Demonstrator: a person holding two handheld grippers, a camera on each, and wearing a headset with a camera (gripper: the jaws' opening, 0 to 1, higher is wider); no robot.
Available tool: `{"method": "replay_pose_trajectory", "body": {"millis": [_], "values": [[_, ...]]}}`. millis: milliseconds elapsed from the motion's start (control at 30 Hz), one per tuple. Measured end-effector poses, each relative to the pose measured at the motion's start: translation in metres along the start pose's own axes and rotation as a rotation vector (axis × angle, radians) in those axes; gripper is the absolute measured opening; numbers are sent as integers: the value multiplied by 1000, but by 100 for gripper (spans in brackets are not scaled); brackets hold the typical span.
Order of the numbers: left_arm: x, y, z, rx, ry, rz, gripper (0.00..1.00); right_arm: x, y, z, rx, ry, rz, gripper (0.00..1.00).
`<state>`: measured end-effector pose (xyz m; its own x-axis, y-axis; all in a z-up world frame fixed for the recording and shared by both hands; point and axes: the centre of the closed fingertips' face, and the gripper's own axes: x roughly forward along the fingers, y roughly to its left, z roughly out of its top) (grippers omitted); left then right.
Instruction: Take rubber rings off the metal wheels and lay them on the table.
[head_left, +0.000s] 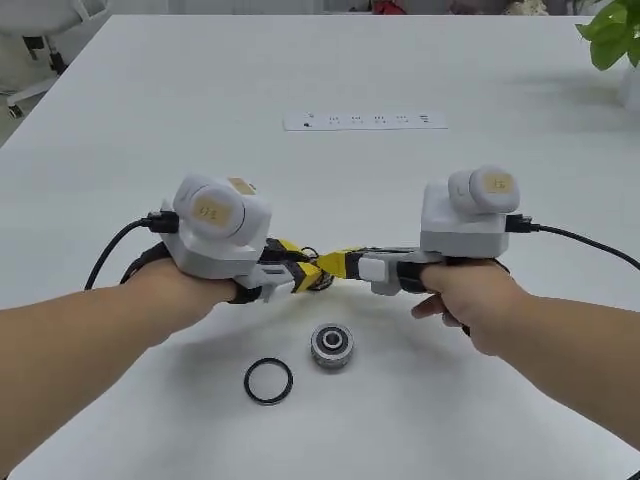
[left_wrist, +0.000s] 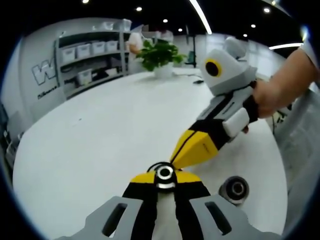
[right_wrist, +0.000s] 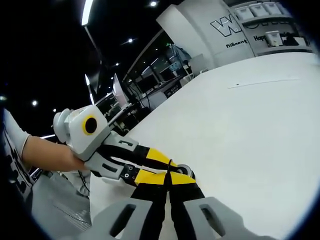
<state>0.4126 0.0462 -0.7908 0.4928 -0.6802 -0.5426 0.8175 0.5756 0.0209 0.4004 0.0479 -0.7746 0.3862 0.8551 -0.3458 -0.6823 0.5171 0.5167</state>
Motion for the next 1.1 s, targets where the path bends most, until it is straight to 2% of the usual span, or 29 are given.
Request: {"method": "replay_pose_trajectory", "body": {"millis": [667,933,1100], "values": [[0,-11,0,23,3,-11,13,-6,5,-5,5,14,16,0],[-9,-14,-3,54,18,-34,15,-5,13,-5,3,16,38,0],[-18,-12,-3,53,10,-37,18,-3,19,-4,3,16,53,0]]}}
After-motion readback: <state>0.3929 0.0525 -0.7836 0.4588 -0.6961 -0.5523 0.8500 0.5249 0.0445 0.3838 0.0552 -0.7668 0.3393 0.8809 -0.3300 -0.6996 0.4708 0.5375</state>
